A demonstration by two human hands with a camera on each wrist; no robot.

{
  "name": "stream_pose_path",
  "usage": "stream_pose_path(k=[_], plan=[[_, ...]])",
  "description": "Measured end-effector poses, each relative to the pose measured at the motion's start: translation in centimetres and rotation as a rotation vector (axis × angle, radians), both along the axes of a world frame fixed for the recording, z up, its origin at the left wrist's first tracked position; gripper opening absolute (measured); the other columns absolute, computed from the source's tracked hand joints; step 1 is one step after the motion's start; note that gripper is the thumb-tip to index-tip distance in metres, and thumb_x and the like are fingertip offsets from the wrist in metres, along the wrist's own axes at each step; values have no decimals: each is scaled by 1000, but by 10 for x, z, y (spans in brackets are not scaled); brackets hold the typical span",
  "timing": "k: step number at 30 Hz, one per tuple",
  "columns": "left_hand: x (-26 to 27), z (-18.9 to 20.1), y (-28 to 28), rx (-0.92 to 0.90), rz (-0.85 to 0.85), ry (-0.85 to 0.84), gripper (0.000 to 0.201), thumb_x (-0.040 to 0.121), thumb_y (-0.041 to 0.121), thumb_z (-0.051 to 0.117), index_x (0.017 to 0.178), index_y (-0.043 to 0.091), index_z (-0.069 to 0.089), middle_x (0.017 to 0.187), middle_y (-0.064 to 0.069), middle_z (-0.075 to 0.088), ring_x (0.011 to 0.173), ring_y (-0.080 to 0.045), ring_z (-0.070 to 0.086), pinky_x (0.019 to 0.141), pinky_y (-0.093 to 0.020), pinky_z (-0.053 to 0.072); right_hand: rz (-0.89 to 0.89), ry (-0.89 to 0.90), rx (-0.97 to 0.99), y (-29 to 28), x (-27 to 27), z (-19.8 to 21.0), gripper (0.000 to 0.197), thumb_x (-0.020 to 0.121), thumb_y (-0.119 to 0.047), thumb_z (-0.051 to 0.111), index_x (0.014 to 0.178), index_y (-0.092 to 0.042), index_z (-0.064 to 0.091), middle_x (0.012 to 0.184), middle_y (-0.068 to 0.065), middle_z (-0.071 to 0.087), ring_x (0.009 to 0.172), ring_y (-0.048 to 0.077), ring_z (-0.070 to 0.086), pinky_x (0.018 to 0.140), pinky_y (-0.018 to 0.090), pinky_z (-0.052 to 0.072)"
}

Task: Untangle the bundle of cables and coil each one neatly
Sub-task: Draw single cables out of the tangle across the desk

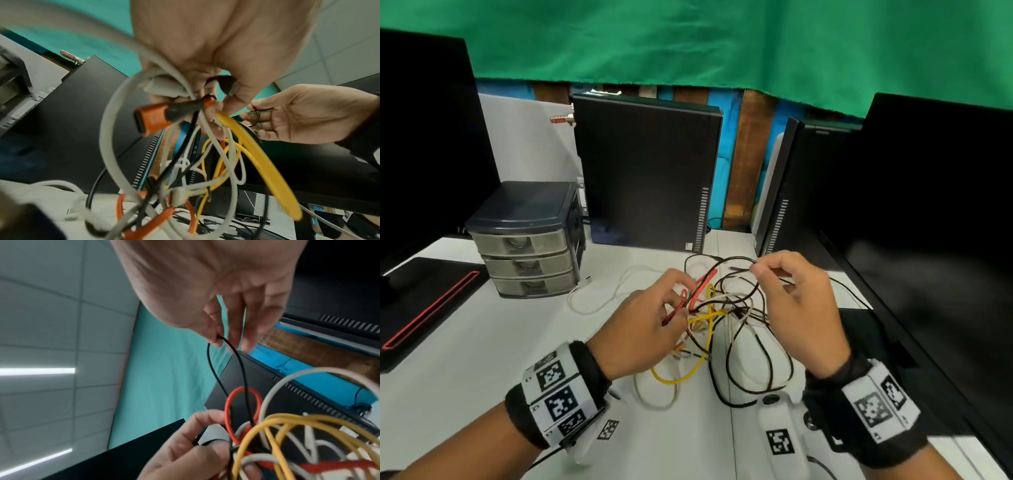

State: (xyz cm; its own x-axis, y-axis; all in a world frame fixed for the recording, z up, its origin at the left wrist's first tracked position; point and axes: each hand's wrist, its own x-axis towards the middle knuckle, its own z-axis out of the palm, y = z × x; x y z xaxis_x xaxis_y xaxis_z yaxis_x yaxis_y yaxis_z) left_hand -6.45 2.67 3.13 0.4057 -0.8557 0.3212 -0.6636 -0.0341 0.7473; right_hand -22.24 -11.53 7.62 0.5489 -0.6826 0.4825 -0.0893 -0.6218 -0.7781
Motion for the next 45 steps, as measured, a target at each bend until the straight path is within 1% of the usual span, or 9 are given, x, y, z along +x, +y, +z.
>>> stream_pose_path(k=[4,14,19,22,25,29,32,40,45], plan=[[1,3,-3,54,112,-171,18,96,38,58,113,43,59,78,18,66,63,-7,56,61,-28,45,202,97,247,-5,10,27,16,101,-8,48,89,-10,59,63,4,64,67,26,69,75,52,59],[27,9,-1,17,151,-85,37,94,52,60,69,26,67,54,8,51,51,-10,43,55,-34,41,20,100,-325,-69,37,81,14,88,-10,67,77,-19,63,68,9,63,57,13,52,58,26,46],[35,5,-3,-31,154,-7,38,95,45,63,70,16,67,52,4,47,49,-9,38,54,-35,37,115,219,368,-54,50,89,40,103,-41,47,80,-14,64,86,13,76,78,19,75,72,36,59],[40,-5,-4,1,177,1,39,93,43,65,66,14,63,53,2,49,51,-12,41,56,-37,41,345,155,569,-42,54,93,48,106,-41,39,71,-12,54,56,11,56,62,26,69,74,39,60],[49,-16,-3,92,255,-67,38,86,49,65,67,16,63,56,0,55,55,-18,51,60,-37,48,318,279,62,-47,54,98,53,100,-46,50,63,-9,54,48,4,38,46,16,40,57,32,47],[65,-22,4,165,370,-88,29,80,53,63,65,29,64,56,4,59,62,-20,58,63,-34,51,61,905,-901,-63,46,117,51,73,-75,64,76,-25,72,66,-9,65,61,9,58,58,27,49],[73,-16,6,152,434,-93,26,85,48,67,66,30,66,61,4,64,66,-19,62,64,-33,53,-90,1092,-1048,-77,40,135,34,78,-60,71,76,-27,69,75,-6,67,71,20,60,65,29,51],[74,-10,10,253,511,-168,34,82,46,71,58,27,58,51,7,49,60,-18,52,56,-27,39,-482,215,-508,-152,18,201,46,91,-50,58,93,-5,69,82,24,59,83,37,59,79,39,48],[82,-14,5,105,383,222,33,86,40,73,65,16,64,54,6,51,56,-17,51,62,-37,49,-274,423,-314,-154,19,160,33,89,-37,73,75,-8,69,68,13,61,66,23,53,67,29,41]])
